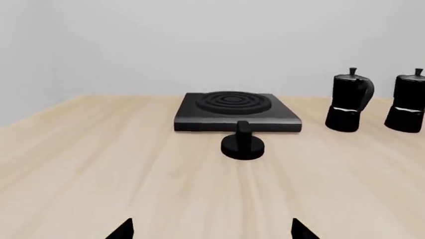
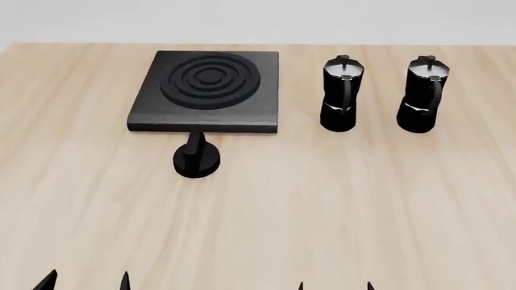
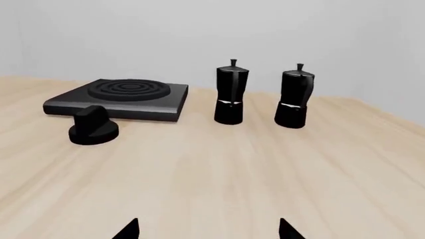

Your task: Put the right moka pot on the stove.

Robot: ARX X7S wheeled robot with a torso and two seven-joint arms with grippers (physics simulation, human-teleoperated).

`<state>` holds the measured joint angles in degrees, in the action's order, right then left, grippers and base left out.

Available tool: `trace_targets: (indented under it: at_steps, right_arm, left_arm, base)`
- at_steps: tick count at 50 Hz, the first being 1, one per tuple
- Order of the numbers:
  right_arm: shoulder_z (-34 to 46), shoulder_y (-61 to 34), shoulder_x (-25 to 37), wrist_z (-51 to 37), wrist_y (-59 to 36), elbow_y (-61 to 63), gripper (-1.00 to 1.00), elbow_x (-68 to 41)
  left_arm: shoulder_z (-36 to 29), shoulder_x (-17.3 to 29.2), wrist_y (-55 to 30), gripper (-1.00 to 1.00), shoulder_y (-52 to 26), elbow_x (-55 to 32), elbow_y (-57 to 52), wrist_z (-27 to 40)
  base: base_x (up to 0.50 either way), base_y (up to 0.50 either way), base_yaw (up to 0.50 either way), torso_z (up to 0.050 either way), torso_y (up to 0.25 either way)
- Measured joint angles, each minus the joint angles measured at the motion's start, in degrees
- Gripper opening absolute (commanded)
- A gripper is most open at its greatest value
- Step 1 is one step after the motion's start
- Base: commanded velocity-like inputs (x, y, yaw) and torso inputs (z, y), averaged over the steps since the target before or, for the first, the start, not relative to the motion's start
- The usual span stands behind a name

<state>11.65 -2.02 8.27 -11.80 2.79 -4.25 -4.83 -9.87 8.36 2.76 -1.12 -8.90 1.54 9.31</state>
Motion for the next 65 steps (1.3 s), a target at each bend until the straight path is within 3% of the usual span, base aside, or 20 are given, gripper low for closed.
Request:
trace_targets:
  at_steps: [65]
  right_arm:
    - [2.3,-0.69,1.83,-2.01,0.92,-1.09,1.0,-1.59]
  left_arm:
    - [-2.32,1.77,0.57,1.0,-0.43,-1.67,0.27,2.3]
  base:
    - [0.21,0.0,0.0,0.0,0.0]
